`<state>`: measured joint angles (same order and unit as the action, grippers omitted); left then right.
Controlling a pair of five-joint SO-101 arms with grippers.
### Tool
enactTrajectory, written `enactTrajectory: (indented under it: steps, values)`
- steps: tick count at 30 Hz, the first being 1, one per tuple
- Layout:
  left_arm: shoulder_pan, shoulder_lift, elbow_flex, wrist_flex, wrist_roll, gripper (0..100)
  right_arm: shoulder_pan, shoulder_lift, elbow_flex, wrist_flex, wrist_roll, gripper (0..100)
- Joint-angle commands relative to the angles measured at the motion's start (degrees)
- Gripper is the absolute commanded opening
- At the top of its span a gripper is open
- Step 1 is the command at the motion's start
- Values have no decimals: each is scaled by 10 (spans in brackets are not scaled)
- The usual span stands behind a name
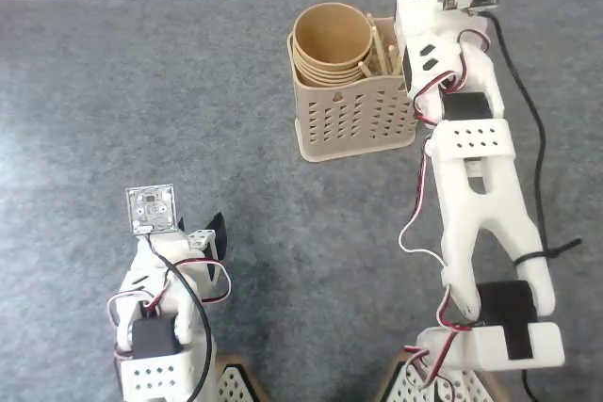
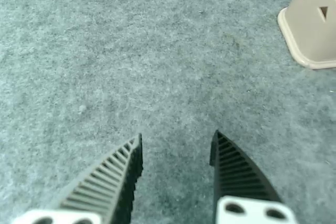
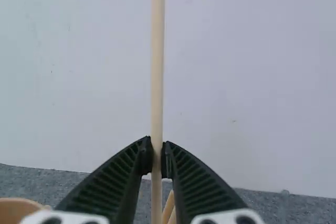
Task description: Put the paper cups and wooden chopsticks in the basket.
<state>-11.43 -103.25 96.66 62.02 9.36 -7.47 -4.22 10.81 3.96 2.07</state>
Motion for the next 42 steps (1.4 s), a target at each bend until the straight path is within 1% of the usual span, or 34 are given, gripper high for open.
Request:
enactTrajectory:
  steps: [1,5,6,11,15,19,24,31,36,42]
  values:
    - [2,-9,-2,3,3,195,-8,-9,-8,7,-3,35]
    - [2,-9,-2,3,3,195,-20,-23,-18,83,26,199]
    - [2,-9,-2,3,3,195,-25,-31,-18,97,31,211]
    - [2,-9,-2,2,3,195,-37,-73,-18,114,59,168]
    - [-1,-7,-2,-9,3,195,-38,-128,-15,134,62,158]
    - [-1,-7,-2,-10,4,195,-36,-220,-13,202,62,158]
    - [0,-7,-2,-10,5,195,-39,-327,-12,315,62,156]
    - [1,-7,-2,-9,5,195,-36,-407,-7,458,57,156]
    - [-1,-7,-2,-9,5,195,-35,-465,57,493,57,155]
    - [-1,-7,-2,-9,5,195,-35,-599,185,495,62,155]
